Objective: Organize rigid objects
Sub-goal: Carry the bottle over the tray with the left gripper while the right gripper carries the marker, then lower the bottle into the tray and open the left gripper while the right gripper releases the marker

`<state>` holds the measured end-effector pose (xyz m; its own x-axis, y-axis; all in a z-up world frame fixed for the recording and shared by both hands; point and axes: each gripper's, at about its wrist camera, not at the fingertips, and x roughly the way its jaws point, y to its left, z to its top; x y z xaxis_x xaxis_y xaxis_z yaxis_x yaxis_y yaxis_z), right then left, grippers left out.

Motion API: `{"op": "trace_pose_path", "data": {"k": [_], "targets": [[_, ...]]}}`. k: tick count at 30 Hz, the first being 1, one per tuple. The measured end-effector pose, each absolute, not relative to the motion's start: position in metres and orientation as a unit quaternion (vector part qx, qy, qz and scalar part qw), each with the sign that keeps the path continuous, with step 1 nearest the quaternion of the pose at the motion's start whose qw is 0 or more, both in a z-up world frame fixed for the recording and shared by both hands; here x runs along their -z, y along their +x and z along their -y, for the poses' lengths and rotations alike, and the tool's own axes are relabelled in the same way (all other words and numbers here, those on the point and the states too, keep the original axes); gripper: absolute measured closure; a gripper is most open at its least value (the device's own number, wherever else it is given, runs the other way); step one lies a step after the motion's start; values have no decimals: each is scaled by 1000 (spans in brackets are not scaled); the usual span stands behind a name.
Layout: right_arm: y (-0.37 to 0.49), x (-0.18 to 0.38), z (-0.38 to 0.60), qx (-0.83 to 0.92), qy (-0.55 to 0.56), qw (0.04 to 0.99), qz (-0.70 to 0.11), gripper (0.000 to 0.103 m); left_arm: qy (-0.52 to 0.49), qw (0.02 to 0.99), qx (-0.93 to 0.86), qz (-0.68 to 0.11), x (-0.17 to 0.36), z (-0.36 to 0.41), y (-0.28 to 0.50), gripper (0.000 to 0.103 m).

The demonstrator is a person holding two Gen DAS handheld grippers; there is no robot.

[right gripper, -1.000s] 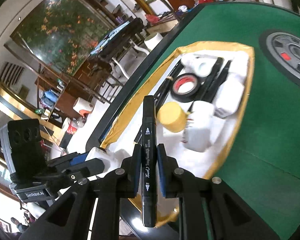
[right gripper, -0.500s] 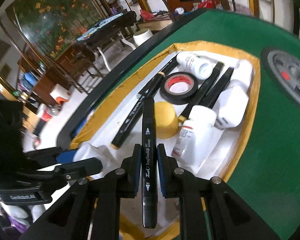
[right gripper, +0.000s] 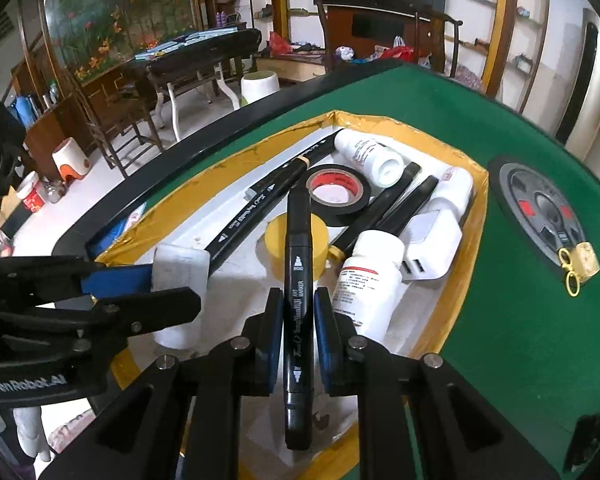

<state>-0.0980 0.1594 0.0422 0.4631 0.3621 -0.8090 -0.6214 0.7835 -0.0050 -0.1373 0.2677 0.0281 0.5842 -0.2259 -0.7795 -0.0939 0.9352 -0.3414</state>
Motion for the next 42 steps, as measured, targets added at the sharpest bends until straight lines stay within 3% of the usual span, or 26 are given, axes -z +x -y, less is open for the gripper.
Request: {"op": "trace_pose_path", "data": {"k": [15,42], "targets": [[-105,-40,-164,-278,-176,851,-409,88,-124,888,4,-442,-23,-261,-134,66],[-96,-32,-166,-275,-159,846,-428,88,-120,899,13,-421,-19,-270,-123,68]]}}
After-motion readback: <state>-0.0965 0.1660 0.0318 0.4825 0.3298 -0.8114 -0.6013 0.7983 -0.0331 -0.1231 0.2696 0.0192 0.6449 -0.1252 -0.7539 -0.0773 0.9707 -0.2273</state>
